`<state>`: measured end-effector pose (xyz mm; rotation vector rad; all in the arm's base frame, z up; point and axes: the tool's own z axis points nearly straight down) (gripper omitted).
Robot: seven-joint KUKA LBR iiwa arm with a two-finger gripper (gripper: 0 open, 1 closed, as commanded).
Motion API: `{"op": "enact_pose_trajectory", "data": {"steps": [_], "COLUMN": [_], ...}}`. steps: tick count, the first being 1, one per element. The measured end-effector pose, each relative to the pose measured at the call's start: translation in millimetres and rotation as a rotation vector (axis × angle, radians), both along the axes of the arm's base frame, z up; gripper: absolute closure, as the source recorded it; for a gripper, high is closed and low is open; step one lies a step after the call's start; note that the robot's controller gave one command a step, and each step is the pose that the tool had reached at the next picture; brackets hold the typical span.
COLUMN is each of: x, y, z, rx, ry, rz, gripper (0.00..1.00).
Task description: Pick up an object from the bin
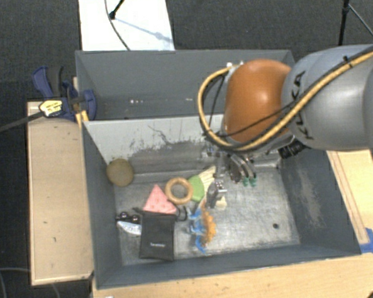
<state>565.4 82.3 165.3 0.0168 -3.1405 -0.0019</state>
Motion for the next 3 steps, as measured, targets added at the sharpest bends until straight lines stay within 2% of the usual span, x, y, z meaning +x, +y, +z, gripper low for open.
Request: {"op": "enact_pose_trajectory", "data": {"steps": [1,2,3], "x": [-10.8,-10.8,-20.6], "y": [-14,-14,-13], "z": [-87,-87,-51], "rx": [0.002,0.002,0.0], "ry": [-0.026,-0.026,0.002], "rz": [0.177,0.176,0.161], "gripper": [1.0,1.0,1.0]}}
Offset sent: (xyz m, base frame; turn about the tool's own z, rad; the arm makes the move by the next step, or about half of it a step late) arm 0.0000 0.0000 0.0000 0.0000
